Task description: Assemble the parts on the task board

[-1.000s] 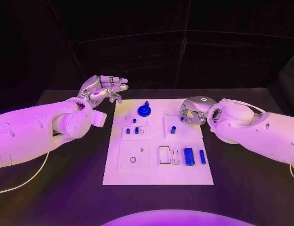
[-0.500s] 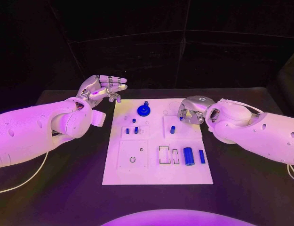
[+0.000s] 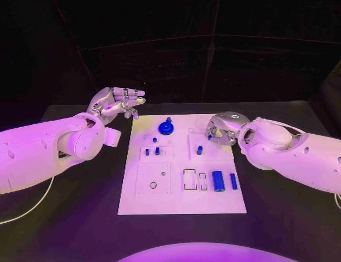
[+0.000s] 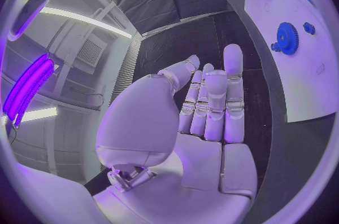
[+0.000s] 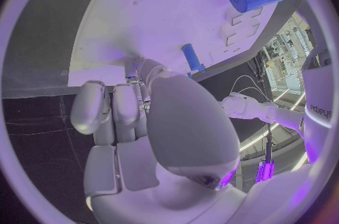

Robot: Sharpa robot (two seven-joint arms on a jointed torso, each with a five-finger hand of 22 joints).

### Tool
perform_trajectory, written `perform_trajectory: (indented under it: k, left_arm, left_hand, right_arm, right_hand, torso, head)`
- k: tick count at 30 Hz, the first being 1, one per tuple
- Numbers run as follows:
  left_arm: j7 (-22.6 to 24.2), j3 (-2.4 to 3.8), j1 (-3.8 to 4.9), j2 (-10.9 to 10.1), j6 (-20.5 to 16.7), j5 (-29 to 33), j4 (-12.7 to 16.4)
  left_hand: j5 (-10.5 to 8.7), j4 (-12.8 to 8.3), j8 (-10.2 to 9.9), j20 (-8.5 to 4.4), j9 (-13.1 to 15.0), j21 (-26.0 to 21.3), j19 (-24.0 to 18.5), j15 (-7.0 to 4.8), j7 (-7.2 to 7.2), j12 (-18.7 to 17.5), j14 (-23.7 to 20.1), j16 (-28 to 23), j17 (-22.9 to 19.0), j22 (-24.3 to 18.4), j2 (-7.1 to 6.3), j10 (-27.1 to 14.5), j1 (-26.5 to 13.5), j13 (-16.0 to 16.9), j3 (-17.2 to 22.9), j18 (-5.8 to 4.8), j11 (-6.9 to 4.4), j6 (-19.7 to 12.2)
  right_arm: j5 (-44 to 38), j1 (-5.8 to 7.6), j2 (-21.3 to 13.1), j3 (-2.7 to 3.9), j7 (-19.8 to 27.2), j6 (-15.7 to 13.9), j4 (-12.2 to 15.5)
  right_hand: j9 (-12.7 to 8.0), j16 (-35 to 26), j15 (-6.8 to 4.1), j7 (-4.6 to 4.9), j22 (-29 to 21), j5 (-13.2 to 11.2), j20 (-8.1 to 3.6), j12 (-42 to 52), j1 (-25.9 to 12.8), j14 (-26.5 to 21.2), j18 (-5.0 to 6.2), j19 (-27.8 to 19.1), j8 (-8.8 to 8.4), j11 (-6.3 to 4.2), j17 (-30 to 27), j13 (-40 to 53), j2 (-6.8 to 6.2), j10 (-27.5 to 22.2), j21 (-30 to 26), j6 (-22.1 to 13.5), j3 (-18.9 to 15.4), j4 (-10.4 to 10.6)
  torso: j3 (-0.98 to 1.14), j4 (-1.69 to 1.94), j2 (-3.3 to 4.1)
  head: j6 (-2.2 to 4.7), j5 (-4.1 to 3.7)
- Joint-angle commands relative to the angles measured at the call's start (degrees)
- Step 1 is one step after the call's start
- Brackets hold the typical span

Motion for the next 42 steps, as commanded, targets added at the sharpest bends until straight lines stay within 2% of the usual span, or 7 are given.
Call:
perform_trajectory:
  k: [1, 12, 24, 28, 30, 38, 42]
  left_arm:
    - [0.3, 0.05, 0.09, -0.03, 0.31, 0.31, -0.1]
    - [0.09, 0.05, 0.1, -0.04, 0.28, 0.32, -0.69]
    - [-0.13, 0.05, 0.1, 0.13, 0.41, 0.32, -0.77]
    - [-0.28, 0.05, 0.11, 0.59, 0.63, 0.32, -0.89]
    - [-0.37, 0.05, 0.11, 0.86, 0.69, 0.32, -1.0]
    - [-0.67, 0.06, 0.14, 2.24, 0.88, 0.32, -1.34]
    - [-0.81, 0.06, 0.15, 2.62, 0.87, 0.33, -1.5]
  left_hand:
    - [0.14, -0.22, -0.12, 0.07, 0.03, -0.25, -0.52, 0.02, 0.21, 0.31, -0.45, -0.37, -0.04, -0.09, -0.01, -0.22, 0.19, 0.07, -0.26, 0.73, 0.23, -0.17]
    - [0.14, -0.23, -0.09, 0.08, 0.04, -0.26, -0.54, 0.03, 0.23, 0.31, -0.48, -0.39, -0.09, -0.1, 0.0, -0.28, 0.19, 0.06, -0.28, 0.73, 0.24, -0.13]
    - [0.13, -0.19, -0.05, 0.13, 0.05, -0.32, -0.59, 0.09, 0.29, 0.33, -0.58, -0.42, -0.19, -0.13, -0.05, -0.49, 0.07, 0.04, -0.47, 0.72, 0.32, -0.09]
    - [0.13, -0.17, -0.05, 0.14, 0.06, -0.33, -0.6, 0.1, 0.29, 0.34, -0.59, -0.41, -0.2, -0.14, -0.03, -0.51, 0.05, 0.04, -0.49, 0.72, 0.33, -0.08]
    - [0.13, -0.17, -0.05, 0.14, 0.06, -0.33, -0.6, 0.1, 0.29, 0.34, -0.59, -0.41, -0.2, -0.14, -0.03, -0.51, 0.05, 0.04, -0.49, 0.72, 0.33, -0.08]
    - [0.13, -0.04, 0.02, 0.19, 0.08, -0.38, -0.63, 0.15, 0.3, 0.39, -0.66, -0.43, -0.3, -0.18, 0.07, -0.63, -0.12, 0.04, -0.65, 0.72, 0.36, -0.01]
    - [0.13, 0.0, 0.04, 0.21, 0.08, -0.4, -0.64, 0.17, 0.3, 0.42, -0.68, -0.42, -0.32, -0.19, 0.08, -0.66, -0.19, 0.04, -0.72, 0.72, 0.37, 0.01]
  right_arm:
    - [-0.69, 0.09, -0.44, 0.03, -0.52, -3.55, 0.85]
    - [0.38, 0.2, -3.55, 0.13, -1.11, -6.02, 5.12]
    - [2.3, 0.85, -6.57, 0.43, -1.67, -6.97, 13.89]
    - [2.75, 0.89, -5.66, 0.47, -1.28, -7.21, 15.92]
    - [2.95, 0.9, -4.8, 0.48, -1.07, -7.16, 16.24]
    - [3.22, 0.72, -0.19, 0.41, -0.24, -5.72, 16.36]
    - [2.91, 0.09, 1.9, 0.24, -0.07, -4.62, 15.75]
  right_hand:
    - [-0.04, -0.12, -0.51, 0.04, 0.13, -0.41, -0.1, -0.31, -0.76, 1.83, -0.72, 0.39, -0.09, 0.15, -0.08, -0.13, -0.11, 0.32, 0.34, 0.54, 0.4, -0.15]
    - [-0.04, -0.02, -0.52, 0.01, 0.25, -0.58, -0.11, -0.46, -1.14, 1.85, -0.74, 0.42, -0.13, 0.12, -0.05, -0.13, -0.15, 0.44, 0.42, 0.61, 0.58, -0.29]
    - [-0.05, 0.03, -0.53, -0.01, 0.42, -0.54, -0.15, -0.62, -1.45, 1.86, -0.76, 0.47, -0.19, 0.11, -0.09, -0.13, -0.26, 0.51, 0.52, 0.65, 0.74, -0.44]
    - [-0.06, 0.03, -0.53, -0.01, 0.42, -0.53, -0.15, -0.63, -1.48, 1.86, -0.76, 0.47, -0.2, 0.11, -0.1, -0.13, -0.27, 0.51, 0.52, 0.64, 0.75, -0.45]
    - [-0.07, 0.02, -0.53, 0.0, 0.44, -0.49, -0.17, -0.72, -1.59, 1.85, -0.76, 0.47, -0.25, 0.12, -0.15, -0.14, -0.27, 0.51, 0.54, 0.61, 0.85, -0.52]
    - [-0.11, 0.01, -0.53, 0.01, 0.36, -0.41, -0.2, -0.9, -1.73, 1.84, -0.74, 0.41, -0.36, 0.13, -0.24, -0.16, -0.2, 0.51, 0.51, 0.55, 1.14, -0.71]
    - [-0.11, -0.01, -0.53, 0.02, 0.35, -0.38, -0.21, -0.96, -1.77, 1.83, -0.74, 0.39, -0.39, 0.14, -0.3, -0.16, -0.17, 0.51, 0.5, 0.54, 1.26, -0.8]
  torso:
    - [-0.01, 0.0, -0.05]
    - [-0.08, 0.05, -0.08]
    - [-0.11, 0.06, -0.05]
    - [-0.2, 0.18, -0.07]
    - [-0.16, 0.08, -0.03]
    - [-0.21, 0.23, 0.03]
    - [-0.19, 0.0, 0.05]
  head:
    - [0.07, -0.03]
    - [0.25, -0.36]
    - [0.28, 0.26]
    - [0.25, 0.51]
    - [0.26, 0.92]
    - [-0.39, 2.28]
    - [-0.65, 3.29]
